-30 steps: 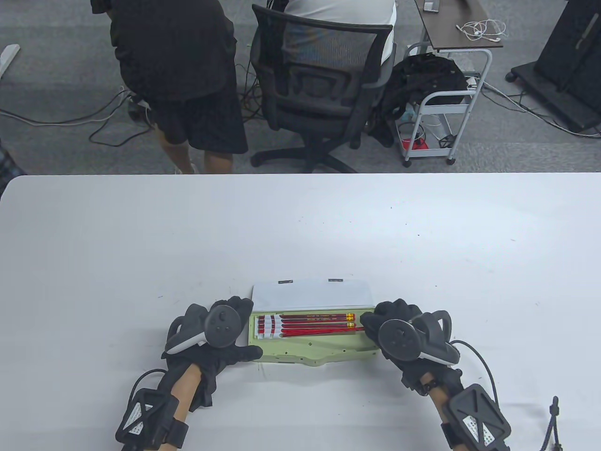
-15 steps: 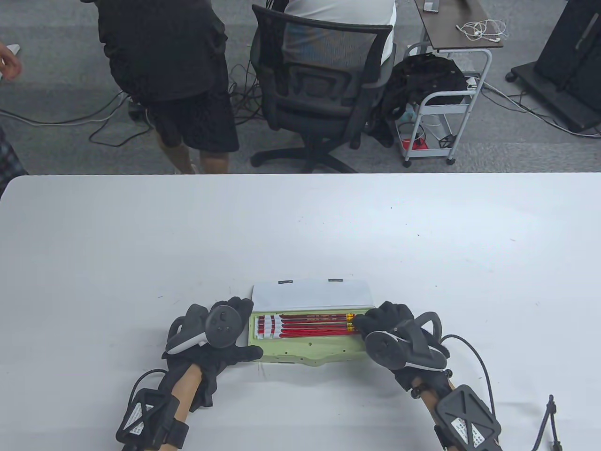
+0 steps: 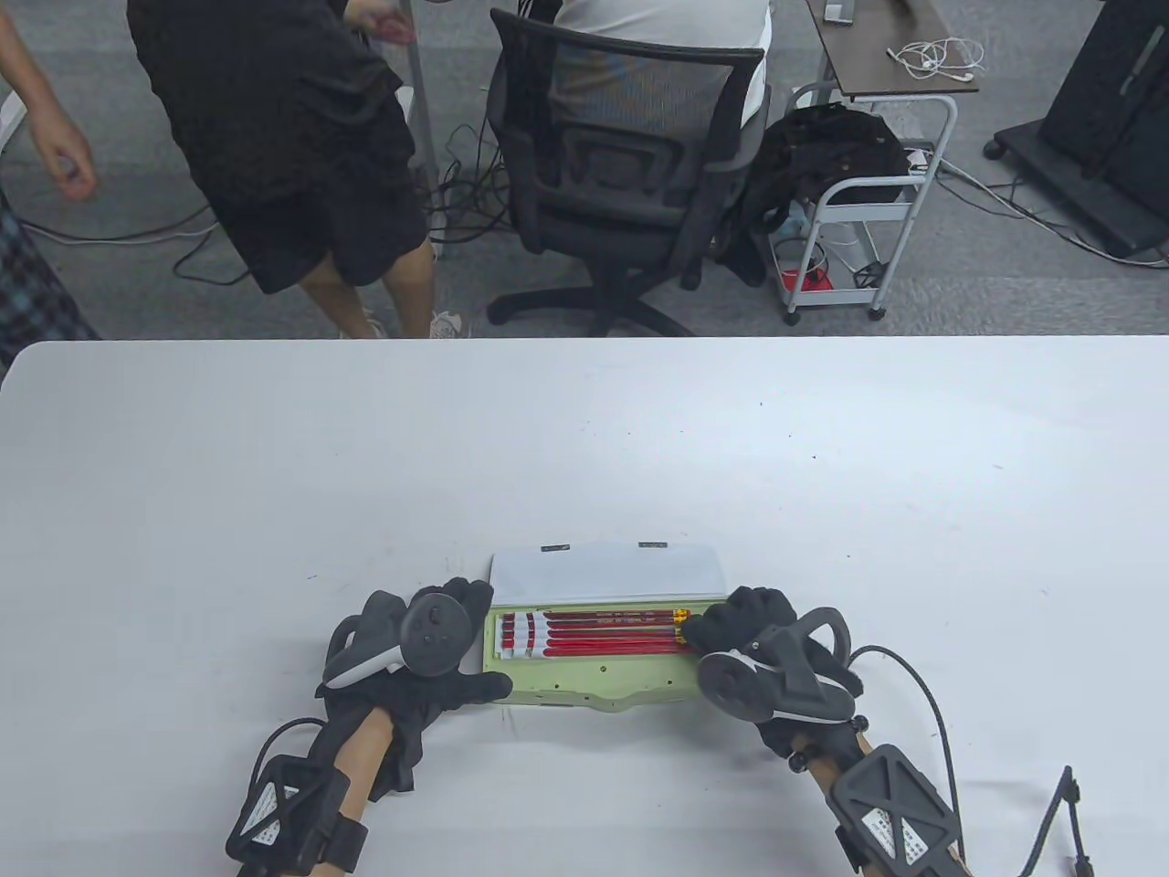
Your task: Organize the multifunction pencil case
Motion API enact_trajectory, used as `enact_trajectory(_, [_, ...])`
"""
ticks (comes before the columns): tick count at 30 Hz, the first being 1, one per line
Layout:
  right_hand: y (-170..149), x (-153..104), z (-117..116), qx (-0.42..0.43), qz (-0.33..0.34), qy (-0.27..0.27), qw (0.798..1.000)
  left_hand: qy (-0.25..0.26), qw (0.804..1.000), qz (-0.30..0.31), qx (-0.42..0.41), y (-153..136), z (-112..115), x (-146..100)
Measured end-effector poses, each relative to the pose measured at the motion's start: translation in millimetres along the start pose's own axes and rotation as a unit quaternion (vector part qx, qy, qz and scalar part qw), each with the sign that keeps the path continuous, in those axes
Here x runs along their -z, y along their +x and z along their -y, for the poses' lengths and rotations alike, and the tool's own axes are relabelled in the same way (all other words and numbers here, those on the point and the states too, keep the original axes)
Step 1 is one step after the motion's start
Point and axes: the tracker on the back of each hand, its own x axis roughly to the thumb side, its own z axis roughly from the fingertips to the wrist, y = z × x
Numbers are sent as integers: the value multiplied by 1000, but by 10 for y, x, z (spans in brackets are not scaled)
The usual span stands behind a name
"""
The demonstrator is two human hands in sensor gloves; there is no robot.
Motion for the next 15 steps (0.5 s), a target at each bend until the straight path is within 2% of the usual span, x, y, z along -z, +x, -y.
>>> enact_trajectory(15, [-257, -81, 71, 114, -69, -28, 991, -5, 1000, -2, -3, -1, 0, 4])
